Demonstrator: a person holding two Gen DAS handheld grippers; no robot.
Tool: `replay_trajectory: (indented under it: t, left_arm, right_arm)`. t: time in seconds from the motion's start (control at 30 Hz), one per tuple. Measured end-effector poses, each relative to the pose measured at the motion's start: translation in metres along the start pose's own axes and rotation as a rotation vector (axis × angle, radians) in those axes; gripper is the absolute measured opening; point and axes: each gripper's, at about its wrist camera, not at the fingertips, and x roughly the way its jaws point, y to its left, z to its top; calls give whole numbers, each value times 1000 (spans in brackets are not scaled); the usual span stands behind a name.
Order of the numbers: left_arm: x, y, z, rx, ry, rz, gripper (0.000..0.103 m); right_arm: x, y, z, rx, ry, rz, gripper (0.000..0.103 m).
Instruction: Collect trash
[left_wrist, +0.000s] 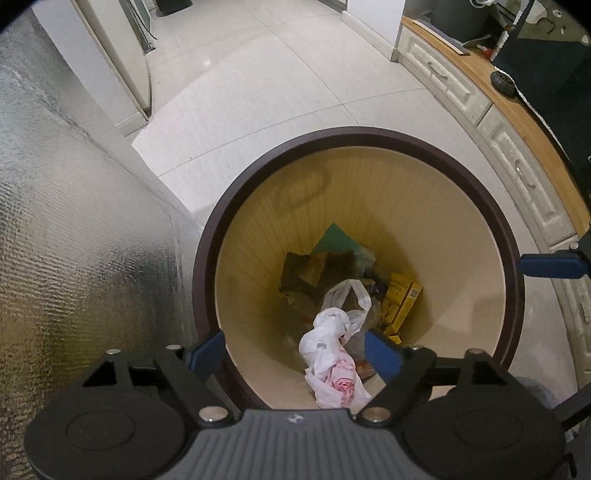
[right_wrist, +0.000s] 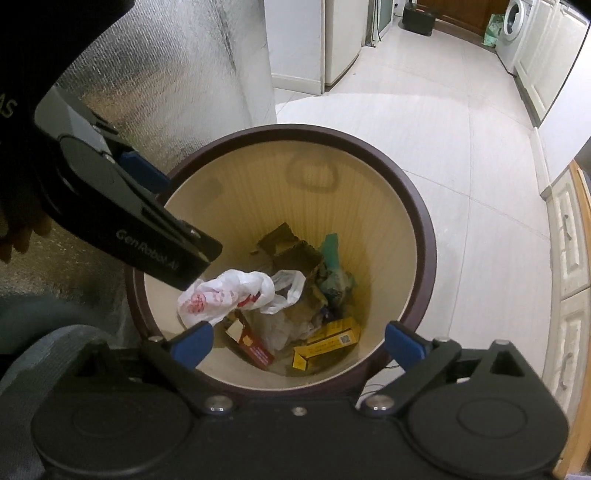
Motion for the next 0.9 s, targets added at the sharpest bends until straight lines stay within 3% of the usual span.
replay_trajectory:
  t: [0.17,0.43,0.47,0.57,0.77,0.9]
  left_arm:
    - [-7,1,-5,-22,-7,-8,98]
    - [-38,12,-9,-123,-93,-21,103]
    - [-43,15,-8,-144,-109,-23,103]
    - [-56,27,-7,-221,-163,-8,103]
    - [-71,46,0,-337,-218,-29,103]
    - [-76,50,3,-361,-234,-65,103]
  right_arm:
    - [-10,-2,-3,12,-26,5,103]
    - [-21,-3,-3,82,-63,11,103]
    - [-18,-2,-2,100,-57,14,101]
    - [-8,0,1,180,-63,67,82]
    - [29,10,5,400,-48,170,78]
    - [57,26,9,422,5,177,75]
